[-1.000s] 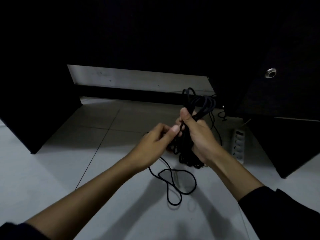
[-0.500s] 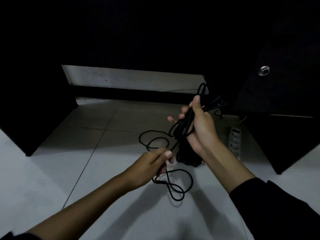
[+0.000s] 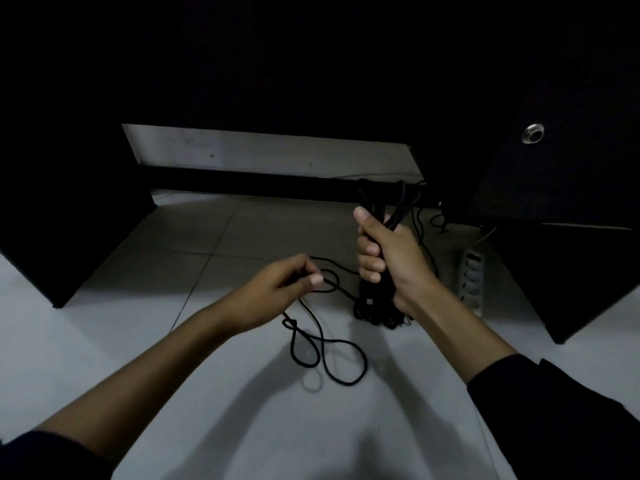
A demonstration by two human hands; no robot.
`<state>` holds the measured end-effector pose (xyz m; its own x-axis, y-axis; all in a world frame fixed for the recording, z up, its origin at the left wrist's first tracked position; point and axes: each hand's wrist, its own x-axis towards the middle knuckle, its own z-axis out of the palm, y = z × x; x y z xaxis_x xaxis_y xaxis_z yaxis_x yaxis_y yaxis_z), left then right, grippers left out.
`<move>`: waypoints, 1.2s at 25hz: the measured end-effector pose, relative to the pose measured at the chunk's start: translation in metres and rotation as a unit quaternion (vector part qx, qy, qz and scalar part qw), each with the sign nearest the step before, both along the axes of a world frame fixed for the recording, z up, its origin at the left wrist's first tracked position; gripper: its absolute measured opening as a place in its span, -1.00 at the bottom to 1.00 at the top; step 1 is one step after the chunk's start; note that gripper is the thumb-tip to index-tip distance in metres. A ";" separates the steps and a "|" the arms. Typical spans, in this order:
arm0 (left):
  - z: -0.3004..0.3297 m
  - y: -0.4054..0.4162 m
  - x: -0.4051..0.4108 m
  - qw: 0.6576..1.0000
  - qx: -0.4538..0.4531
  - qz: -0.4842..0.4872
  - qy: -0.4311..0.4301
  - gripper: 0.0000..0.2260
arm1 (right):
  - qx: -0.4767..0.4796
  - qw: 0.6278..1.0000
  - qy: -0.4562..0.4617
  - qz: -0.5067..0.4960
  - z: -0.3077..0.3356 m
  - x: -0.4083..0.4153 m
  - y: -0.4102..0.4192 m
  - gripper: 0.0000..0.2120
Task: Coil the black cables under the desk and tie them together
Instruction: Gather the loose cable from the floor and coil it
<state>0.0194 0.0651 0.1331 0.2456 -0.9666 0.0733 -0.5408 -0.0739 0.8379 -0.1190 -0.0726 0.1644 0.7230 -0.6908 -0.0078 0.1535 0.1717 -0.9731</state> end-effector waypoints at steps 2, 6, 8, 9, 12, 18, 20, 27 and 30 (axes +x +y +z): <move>0.021 -0.005 -0.007 0.999 -0.033 -0.011 0.013 -0.91 | -0.029 0.999 0.027 0.007 -0.002 -0.001 0.001 -0.64; 0.046 -0.009 -0.022 0.995 -0.093 -0.022 -0.003 -0.76 | -0.111 0.991 0.074 0.027 -0.005 -0.004 0.003 -0.68; 0.050 -0.011 -0.026 0.993 -0.120 -0.015 -0.007 -0.74 | -0.154 0.982 0.104 0.028 -0.006 -0.003 0.004 -0.63; 0.052 -0.013 -0.029 0.992 -0.127 -0.011 -0.011 -0.73 | -0.166 0.979 0.114 0.029 -0.006 -0.004 0.005 -0.64; 0.055 -0.013 -0.033 0.989 -0.138 0.010 -0.051 -0.68 | -0.150 0.982 0.105 0.055 -0.006 -0.005 0.010 -0.67; 0.059 -0.013 -0.011 0.971 -0.030 0.030 -0.235 -0.64 | -0.122 0.983 0.117 0.074 -0.001 -0.009 0.022 -0.55; 0.049 -0.010 0.000 0.980 0.010 0.020 -0.198 -0.71 | -0.104 0.988 0.095 0.068 -0.001 -0.009 0.016 -0.58; 0.051 -0.008 -0.003 0.988 -0.101 0.040 0.114 -0.91 | -0.176 0.979 0.074 0.075 -0.009 -0.008 0.020 -0.75; 0.058 -0.020 -0.014 0.957 -0.152 0.075 0.235 -0.86 | -0.187 0.978 0.065 0.063 -0.010 -0.004 0.023 -0.76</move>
<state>0.0054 0.0451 0.1906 0.4549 -0.8694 0.1929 -0.1015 0.1646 0.9811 -0.1232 -0.0497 0.1542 0.8117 -0.5690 0.1314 0.0247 -0.1913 -0.9812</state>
